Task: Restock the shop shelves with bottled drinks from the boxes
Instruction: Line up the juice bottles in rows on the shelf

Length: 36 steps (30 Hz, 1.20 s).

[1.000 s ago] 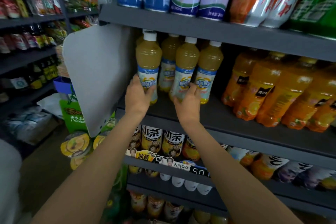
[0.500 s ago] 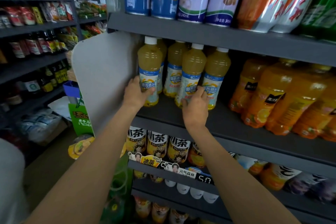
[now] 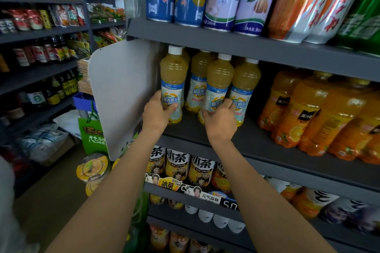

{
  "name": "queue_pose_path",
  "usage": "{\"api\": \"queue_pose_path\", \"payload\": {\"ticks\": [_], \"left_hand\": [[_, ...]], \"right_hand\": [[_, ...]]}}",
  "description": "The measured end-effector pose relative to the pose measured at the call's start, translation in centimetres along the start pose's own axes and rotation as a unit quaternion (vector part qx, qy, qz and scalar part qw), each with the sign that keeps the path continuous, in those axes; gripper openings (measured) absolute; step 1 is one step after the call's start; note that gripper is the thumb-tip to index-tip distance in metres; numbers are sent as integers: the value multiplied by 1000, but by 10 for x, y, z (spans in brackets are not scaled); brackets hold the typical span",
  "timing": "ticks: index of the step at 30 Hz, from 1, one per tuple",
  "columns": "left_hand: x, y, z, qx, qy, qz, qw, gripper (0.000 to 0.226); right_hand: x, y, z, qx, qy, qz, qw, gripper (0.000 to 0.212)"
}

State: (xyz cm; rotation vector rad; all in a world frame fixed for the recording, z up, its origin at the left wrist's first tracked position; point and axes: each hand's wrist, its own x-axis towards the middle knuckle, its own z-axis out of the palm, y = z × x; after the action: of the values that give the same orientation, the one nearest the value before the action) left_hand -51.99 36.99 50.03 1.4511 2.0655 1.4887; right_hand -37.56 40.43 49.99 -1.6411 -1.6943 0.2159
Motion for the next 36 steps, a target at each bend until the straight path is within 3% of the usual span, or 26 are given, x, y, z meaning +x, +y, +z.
{"api": "queue_pose_path", "payload": {"ticks": [2, 4, 7, 9, 12, 15, 18, 25, 30, 32, 34, 36], "left_hand": [[-2, 1, 4, 10, 21, -2, 1000, 51], [-13, 7, 12, 47, 105, 0, 993, 53], [-40, 29, 31, 40, 214, 113, 969, 40], [-47, 43, 44, 1, 165, 194, 967, 34], [-38, 58, 62, -35, 51, 152, 987, 50], [-26, 66, 76, -26, -19, 82, 996, 66], [-20, 69, 79, 12, -29, 46, 998, 64], [-15, 63, 59, 44, -37, 24, 998, 51], [-14, 59, 42, 57, -28, 9, 998, 51], [-14, 58, 41, 59, -32, 13, 998, 51], [-13, 55, 41, 60, -34, 23, 997, 50], [-12, 51, 41, 57, -30, 35, 997, 51]], "right_hand": [[-3, 2, -3, 2, 11, -7, 1000, 53], [-4, 4, -8, -5, 9, -17, 1000, 52], [-3, 12, -18, -13, -8, -63, 998, 46], [-1, 22, -29, 7, 23, -97, 995, 39], [12, 41, -47, 68, 103, -57, 991, 52], [38, 53, -50, 102, 5, 15, 995, 76], [49, 52, -42, 144, -73, 13, 987, 62], [32, 68, -51, 40, 27, 42, 998, 51], [28, 71, -58, 66, 43, 50, 996, 57], [14, 68, -59, 74, 113, 16, 991, 62], [-8, 59, -57, 79, 189, -82, 975, 54], [-20, 46, -43, 84, 158, -189, 966, 42]]}}
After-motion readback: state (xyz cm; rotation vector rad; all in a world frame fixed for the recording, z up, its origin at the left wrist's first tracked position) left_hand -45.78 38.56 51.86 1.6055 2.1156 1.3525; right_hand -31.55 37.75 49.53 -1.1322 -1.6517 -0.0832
